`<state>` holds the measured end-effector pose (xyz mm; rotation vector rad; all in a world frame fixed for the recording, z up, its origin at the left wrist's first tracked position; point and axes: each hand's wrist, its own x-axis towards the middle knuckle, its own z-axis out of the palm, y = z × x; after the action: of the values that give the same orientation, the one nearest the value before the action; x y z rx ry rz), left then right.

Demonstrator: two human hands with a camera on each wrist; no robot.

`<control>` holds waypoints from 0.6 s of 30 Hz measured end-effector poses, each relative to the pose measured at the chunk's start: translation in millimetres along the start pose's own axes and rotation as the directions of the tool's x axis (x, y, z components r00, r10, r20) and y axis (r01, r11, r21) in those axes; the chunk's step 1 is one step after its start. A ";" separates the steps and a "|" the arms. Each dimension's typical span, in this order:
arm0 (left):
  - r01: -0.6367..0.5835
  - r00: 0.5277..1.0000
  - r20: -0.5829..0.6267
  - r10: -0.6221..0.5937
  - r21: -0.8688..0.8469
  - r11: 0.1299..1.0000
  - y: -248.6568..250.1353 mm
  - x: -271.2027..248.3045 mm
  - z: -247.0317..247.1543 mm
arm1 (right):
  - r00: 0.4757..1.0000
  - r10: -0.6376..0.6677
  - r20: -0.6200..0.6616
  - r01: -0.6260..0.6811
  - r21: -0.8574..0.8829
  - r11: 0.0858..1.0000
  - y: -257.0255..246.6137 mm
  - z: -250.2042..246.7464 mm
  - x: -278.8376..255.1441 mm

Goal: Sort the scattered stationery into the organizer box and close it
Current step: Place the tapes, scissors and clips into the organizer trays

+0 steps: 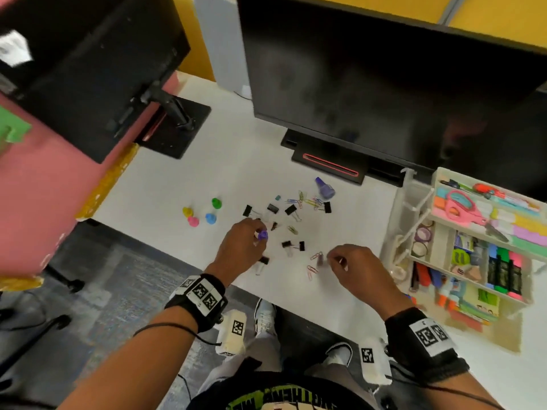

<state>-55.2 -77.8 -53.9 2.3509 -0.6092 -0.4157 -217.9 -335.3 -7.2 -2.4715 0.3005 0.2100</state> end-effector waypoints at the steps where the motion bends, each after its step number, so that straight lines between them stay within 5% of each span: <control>1: 0.029 0.999 -0.026 -0.029 -0.004 1.000 -10.6 -1.2 -6.8 | 0.999 -0.021 0.028 0.021 0.000 1.000 -8.8 6.9 11.7; 10: 0.214 0.969 -0.137 -0.206 0.050 0.976 -84.1 -2.3 -39.3 | 0.981 -0.086 0.174 0.093 -0.031 0.995 -68.2 61.1 106.3; 18: 0.257 0.956 -0.173 -0.235 0.120 0.959 -95.9 3.3 -43.0 | 0.983 -0.102 0.153 0.121 -0.124 0.985 -95.3 83.5 148.0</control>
<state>-3.3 7.3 -87.5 2.5775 -0.2782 -0.3003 -56.9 -234.8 -51.0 -2.5786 0.0869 0.3727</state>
